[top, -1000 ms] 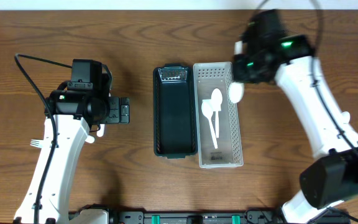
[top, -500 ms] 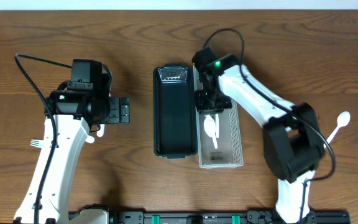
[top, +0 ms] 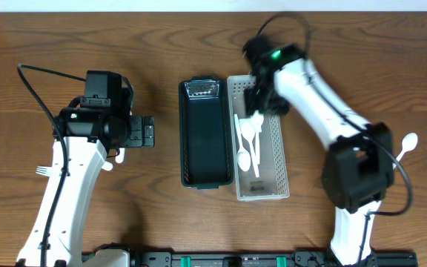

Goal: Pack container
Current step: 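Place the spoon into the white basket with the right gripper, then grasp the last white spoon on the right with the right gripper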

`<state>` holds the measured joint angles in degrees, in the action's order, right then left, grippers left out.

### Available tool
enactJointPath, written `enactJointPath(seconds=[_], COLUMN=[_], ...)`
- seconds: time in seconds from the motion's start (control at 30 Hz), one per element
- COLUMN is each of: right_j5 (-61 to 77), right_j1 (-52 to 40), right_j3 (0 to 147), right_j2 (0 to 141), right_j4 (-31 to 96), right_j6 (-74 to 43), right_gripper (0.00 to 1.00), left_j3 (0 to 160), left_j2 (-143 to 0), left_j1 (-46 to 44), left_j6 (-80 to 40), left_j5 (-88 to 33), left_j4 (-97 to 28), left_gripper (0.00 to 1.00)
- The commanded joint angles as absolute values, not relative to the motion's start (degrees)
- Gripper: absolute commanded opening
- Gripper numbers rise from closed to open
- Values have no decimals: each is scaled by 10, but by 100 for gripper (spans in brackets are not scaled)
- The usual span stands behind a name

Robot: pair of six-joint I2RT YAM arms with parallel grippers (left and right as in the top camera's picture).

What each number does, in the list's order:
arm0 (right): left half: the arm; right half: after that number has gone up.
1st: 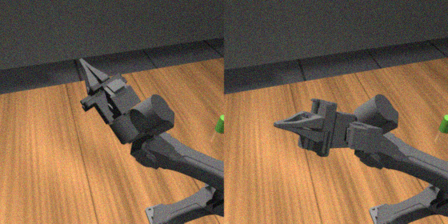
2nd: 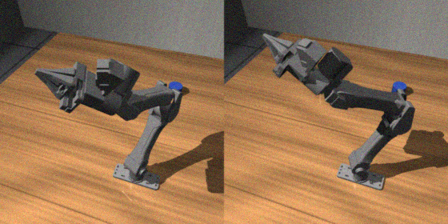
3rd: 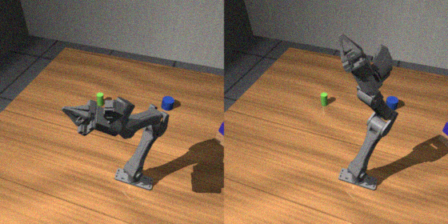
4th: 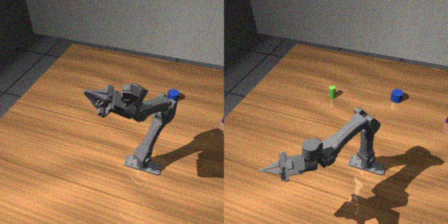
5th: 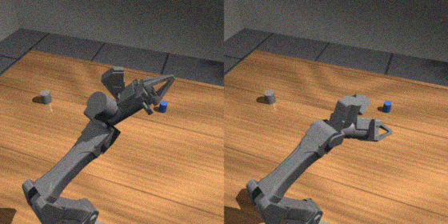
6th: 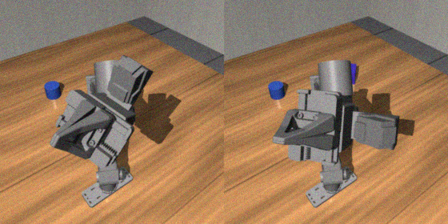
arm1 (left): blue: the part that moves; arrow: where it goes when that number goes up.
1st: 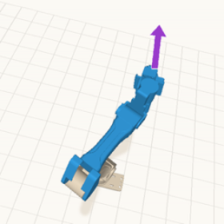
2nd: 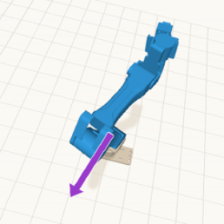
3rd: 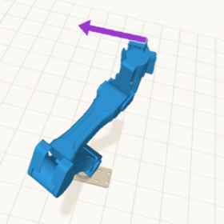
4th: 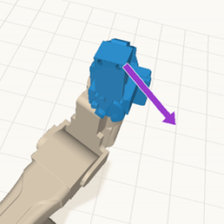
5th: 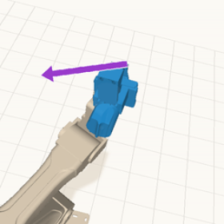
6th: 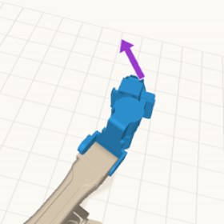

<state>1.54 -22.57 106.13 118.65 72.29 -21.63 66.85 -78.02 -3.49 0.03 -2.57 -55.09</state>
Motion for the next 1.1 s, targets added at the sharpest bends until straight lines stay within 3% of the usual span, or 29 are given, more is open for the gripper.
enactJointPath(seconds=[0.0, 0.17, 0.43, 0.77, 1.07], right_j5=[-51, -60, -71, -68, -50], right_j1=[-168, -56, 151, 290, 334], right_j3=[1165, 1249, 1199, 943, 751], right_j2=[1110, 1057, 1051, 1051, 1051], right_j4=[757, 831, 902, 732, 543], right_j6=[-190, -181, -182, -167, -112], right_gripper=[59, 65, 73, 83, 87], left_j3=[678, 678, 678, 678, 678], left_j2=[-782, -782, -782, -782, -782], left_j1=[-36, -36, -36, -36, -36], left_j6=[3, 3, 3, 3, 3], left_j5=[-19, -19, -19, -19, -19], left_j4=[-550, -550, -550, -550, -550], left_gripper=[98, 98, 98, 98, 98])
